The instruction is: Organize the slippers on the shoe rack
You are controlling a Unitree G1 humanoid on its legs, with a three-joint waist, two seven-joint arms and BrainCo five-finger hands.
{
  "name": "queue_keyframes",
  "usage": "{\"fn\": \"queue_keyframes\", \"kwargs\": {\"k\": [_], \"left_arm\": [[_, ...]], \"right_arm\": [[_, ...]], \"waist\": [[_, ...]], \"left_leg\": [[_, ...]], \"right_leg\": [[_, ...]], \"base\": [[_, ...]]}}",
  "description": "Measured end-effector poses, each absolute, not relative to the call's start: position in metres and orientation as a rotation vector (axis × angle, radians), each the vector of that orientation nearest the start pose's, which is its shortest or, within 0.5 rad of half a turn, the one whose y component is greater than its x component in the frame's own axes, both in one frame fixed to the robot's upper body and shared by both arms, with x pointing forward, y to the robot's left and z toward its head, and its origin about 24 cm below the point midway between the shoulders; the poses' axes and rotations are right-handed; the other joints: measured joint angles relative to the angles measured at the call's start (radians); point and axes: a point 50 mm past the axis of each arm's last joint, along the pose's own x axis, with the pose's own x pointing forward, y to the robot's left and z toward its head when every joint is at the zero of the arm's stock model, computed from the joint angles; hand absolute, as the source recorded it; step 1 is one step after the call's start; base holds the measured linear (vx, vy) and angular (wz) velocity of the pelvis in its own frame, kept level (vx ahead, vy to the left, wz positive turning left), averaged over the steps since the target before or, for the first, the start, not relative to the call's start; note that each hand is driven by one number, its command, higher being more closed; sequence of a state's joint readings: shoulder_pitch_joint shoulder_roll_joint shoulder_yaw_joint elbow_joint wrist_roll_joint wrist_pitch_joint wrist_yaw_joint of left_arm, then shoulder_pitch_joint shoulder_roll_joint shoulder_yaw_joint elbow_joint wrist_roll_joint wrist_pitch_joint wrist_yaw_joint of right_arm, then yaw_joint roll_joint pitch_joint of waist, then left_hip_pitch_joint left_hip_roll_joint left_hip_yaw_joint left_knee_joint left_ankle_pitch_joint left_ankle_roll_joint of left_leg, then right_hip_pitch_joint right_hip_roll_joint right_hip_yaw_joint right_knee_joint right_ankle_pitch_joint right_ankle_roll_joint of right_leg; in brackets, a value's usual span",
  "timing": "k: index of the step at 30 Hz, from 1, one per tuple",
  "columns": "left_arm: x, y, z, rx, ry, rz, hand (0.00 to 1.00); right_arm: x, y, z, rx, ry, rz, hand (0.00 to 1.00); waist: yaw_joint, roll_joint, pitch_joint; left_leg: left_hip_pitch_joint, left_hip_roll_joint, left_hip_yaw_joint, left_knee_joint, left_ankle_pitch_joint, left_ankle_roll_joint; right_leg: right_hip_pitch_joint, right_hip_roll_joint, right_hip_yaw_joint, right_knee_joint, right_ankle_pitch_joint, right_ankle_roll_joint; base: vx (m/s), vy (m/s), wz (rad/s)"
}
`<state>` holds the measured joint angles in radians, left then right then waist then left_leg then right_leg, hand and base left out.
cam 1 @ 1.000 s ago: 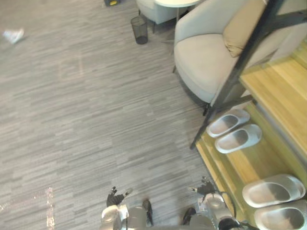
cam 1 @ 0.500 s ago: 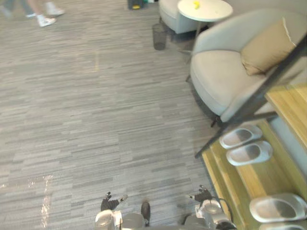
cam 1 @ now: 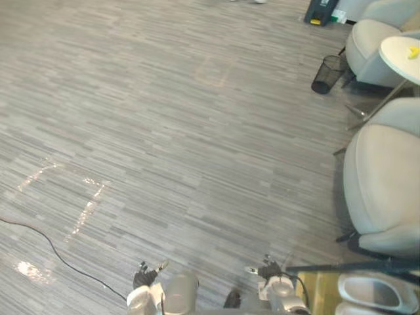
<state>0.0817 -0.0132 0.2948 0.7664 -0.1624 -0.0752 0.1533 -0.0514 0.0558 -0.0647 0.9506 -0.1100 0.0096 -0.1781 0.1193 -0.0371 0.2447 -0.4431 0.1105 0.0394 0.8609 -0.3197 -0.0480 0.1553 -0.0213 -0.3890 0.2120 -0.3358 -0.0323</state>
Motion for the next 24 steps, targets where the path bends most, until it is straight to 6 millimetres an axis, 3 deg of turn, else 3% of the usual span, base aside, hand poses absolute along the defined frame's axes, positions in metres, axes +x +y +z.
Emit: {"fn": "queue_keyframes", "kwargs": {"k": [2,3,4,5,6,9,10,11,12,13,15,17,19,20,22,23,24], "left_arm": [[0.152,0.209,-0.122,-0.209,0.729,0.523,0.0],[0.157,0.21,-0.119,-0.213,0.709,0.523,0.0],[0.157,0.209,-0.119,-0.216,0.711,0.519,0.0],[0.156,0.209,-0.12,-0.215,0.714,0.519,0.0],[0.157,0.218,-0.117,-0.19,0.705,0.528,0.0],[0.152,0.221,-0.121,-0.169,0.735,0.53,0.0],[0.15,0.222,-0.122,-0.158,0.748,0.536,0.0],[0.148,0.221,-0.123,-0.15,0.764,0.53,0.0],[0.148,0.221,-0.123,-0.149,0.766,0.529,0.0],[0.149,0.221,-0.123,-0.144,0.766,0.522,0.0],[0.151,0.222,-0.122,-0.138,0.758,0.518,0.0],[0.15,0.225,-0.122,-0.13,0.76,0.52,0.0],[0.151,0.228,-0.122,-0.12,0.764,0.521,0.0],[0.148,0.229,-0.124,-0.117,0.781,0.524,0.0],[0.141,0.23,-0.127,-0.11,0.804,0.527,0.0],[0.136,0.228,-0.13,-0.104,0.822,0.525,0.0],[0.131,0.226,-0.132,-0.104,0.836,0.526,0.0]], "right_arm": [[0.172,-0.145,-0.135,-0.113,0.89,-0.139,0.0],[0.173,-0.147,-0.134,-0.122,0.888,-0.148,0.0],[0.171,-0.151,-0.136,-0.133,0.895,-0.157,0.0],[0.17,-0.152,-0.136,-0.135,0.899,-0.159,0.0],[0.17,-0.146,-0.137,-0.123,0.907,-0.151,0.0],[0.176,-0.142,-0.133,-0.107,0.88,-0.15,0.0],[0.174,-0.142,-0.134,-0.107,0.886,-0.151,0.0],[0.171,-0.143,-0.135,-0.107,0.892,-0.154,0.0],[0.17,-0.143,-0.136,-0.108,0.895,-0.153,0.0],[0.165,-0.143,-0.138,-0.111,0.907,-0.153,0.0],[0.156,-0.144,-0.141,-0.111,0.929,-0.156,0.0],[0.157,-0.145,-0.14,-0.112,0.92,-0.159,0.0],[0.163,-0.146,-0.137,-0.109,0.894,-0.165,0.0],[0.164,-0.146,-0.137,-0.11,0.892,-0.163,0.0],[0.161,-0.145,-0.14,-0.111,0.913,-0.158,0.0],[0.161,-0.147,-0.14,-0.115,0.915,-0.161,0.0],[0.16,-0.149,-0.14,-0.116,0.917,-0.164,0.0]], "waist": [[0.006,-0.015,0.02],[0.019,-0.023,0.027],[0.033,-0.02,0.022],[0.039,-0.017,0.02],[0.053,-0.075,0.015],[0.063,-0.078,0.013],[0.066,-0.076,0.013],[0.064,-0.064,0.021],[0.063,-0.061,0.023],[0.053,-0.049,0.028],[0.042,-0.032,0.027],[0.033,-0.031,0.025],[0.007,-0.031,0.025],[-0.005,-0.034,0.023],[-0.017,-0.056,0.007],[-0.03,-0.047,-0.007],[-0.033,-0.038,-0.025]], "left_leg": [[-0.052,-0.007,0.054,-0.138,0.024,0.017],[-0.069,-0.014,0.094,-0.287,0.097,0.023],[-0.059,-0.019,0.108,-0.398,0.216,0.042],[-0.056,-0.019,0.109,-0.403,0.262,0.049],[-0.049,-0.069,0.128,-0.385,0.25,0.08],[0.001,-0.093,0.12,-0.352,0.16,0.112],[0.041,-0.101,0.108,-0.353,0.131,0.115],[0.12,-0.1,0.083,-0.356,0.09,0.113],[0.144,-0.1,0.078,-0.357,0.081,0.115],[0.236,-0.099,0.053,-0.388,0.057,0.119],[0.357,-0.09,0.023,-0.465,0.034,0.123],[0.421,-0.081,0.001,-0.499,-0.002,0.124],[0.472,-0.071,-0.037,-0.508,-0.046,0.11],[0.513,-0.074,-0.063,-0.518,-0.065,0.098],[0.575,-0.099,-0.101,-0.56,-0.093,0.085],[0.624,-0.088,-0.143,-0.574,-0.128,0.075],[0.633,-0.077,-0.163,-0.567,-0.135,0.067]], "right_leg": [[0.056,-0.022,-0.014,-0.056,0.002,0.01],[0.09,-0.038,-0.022,-0.084,0.003,0.014],[0.108,-0.035,-0.015,-0.096,0.008,0.028],[0.117,-0.035,-0.007,-0.1,0.008,0.032],[0.124,-0.092,0.019,-0.086,0.044,0.068],[0.068,-0.138,0.071,0.131,0.17,0.145],[0.038,-0.152,0.094,0.246,0.239,0.168],[-0.038,-0.164,0.142,0.507,0.262,0.172],[-0.062,-0.165,0.147,0.577,0.258,0.166],[-0.141,-0.16,0.151,0.767,0.233,0.142],[-0.299,-0.135,0.129,0.842,0.18,0.104],[-0.418,-0.114,0.089,0.742,0.147,0.089],[-0.501,-0.069,0.053,0.464,0.159,0.098],[-0.504,-0.042,0.061,0.247,0.208,0.112],[-0.507,-0.028,0.104,0.027,0.284,0.127],[-0.509,-0.01,0.13,0.034,0.341,0.056],[-0.506,0.0,0.13,0.045,0.368,0.025]], "base": [[0.44,0.088,0.17],[0.61,0.164,0.09],[0.42,0.124,0.0],[0.6,0.205,0.1],[0.64,0.229,0.2],[0.66,0.261,0.26],[0.55,0.238,0.26],[0.44,0.187,0.28],[0.5,0.197,0.42],[0.34,0.11,0.44],[0.54,0.108,0.45],[0.37,0.005,0.25],[0.34,-0.053,0.53],[0.42,-0.086,0.66],[0.61,-0.173,0.8],[0.77,-0.261,0.97],[0.71,-0.233,1.06]]}}
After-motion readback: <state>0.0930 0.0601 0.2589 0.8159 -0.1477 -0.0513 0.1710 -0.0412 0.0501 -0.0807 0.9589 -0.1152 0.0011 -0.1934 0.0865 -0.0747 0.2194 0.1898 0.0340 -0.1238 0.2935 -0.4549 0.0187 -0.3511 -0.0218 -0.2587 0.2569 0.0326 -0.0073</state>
